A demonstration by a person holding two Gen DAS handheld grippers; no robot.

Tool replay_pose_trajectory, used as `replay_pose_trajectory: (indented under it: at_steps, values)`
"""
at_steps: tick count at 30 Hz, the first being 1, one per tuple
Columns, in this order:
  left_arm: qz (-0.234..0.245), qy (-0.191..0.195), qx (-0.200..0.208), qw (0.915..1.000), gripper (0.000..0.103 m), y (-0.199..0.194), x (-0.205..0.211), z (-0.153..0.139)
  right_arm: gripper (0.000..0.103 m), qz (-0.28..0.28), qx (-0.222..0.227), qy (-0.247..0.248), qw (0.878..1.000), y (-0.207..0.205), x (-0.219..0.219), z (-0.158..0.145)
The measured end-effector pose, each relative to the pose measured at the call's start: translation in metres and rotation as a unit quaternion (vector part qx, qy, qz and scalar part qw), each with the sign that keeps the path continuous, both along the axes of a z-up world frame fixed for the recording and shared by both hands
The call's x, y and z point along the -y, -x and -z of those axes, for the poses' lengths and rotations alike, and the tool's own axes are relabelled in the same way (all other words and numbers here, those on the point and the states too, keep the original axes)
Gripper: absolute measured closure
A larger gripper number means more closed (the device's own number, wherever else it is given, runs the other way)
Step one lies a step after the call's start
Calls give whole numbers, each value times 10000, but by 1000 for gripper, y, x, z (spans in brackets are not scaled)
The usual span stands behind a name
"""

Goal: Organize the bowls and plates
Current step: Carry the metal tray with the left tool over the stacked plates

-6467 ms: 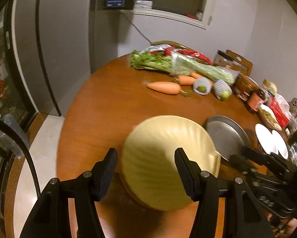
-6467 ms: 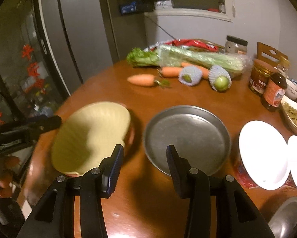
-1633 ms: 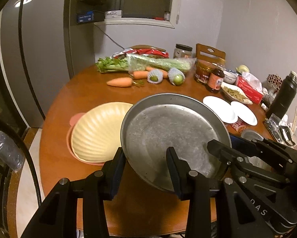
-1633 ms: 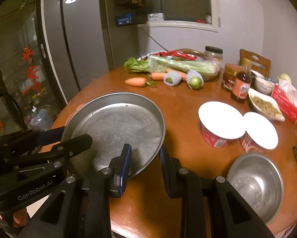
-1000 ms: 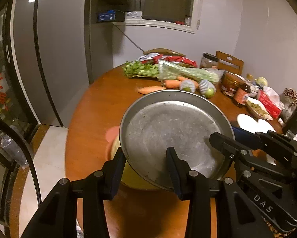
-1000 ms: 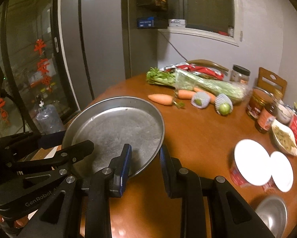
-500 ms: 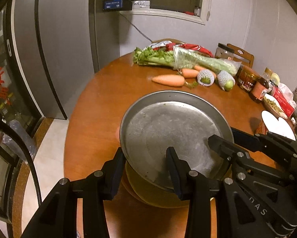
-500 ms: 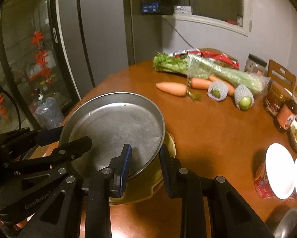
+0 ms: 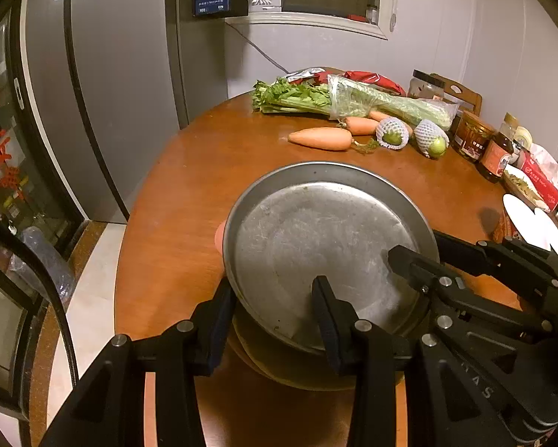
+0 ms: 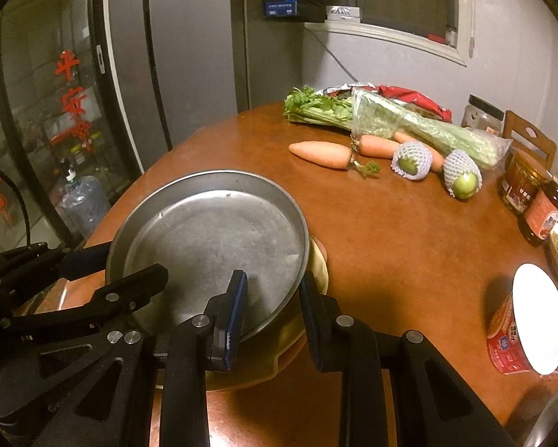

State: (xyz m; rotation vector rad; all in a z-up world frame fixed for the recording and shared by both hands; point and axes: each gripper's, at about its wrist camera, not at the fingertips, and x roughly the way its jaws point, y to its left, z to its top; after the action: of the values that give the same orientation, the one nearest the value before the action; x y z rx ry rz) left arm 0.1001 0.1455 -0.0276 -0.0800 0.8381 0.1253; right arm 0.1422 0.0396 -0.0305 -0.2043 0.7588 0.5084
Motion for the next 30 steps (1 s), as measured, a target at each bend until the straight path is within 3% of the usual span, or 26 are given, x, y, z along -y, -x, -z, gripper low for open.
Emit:
replay_pose_trajectory:
  at_steps: [30]
  values:
    - [-39,282,38,9996,58,11,-4,-1,70,78,-69,-221,9997,2,4,0]
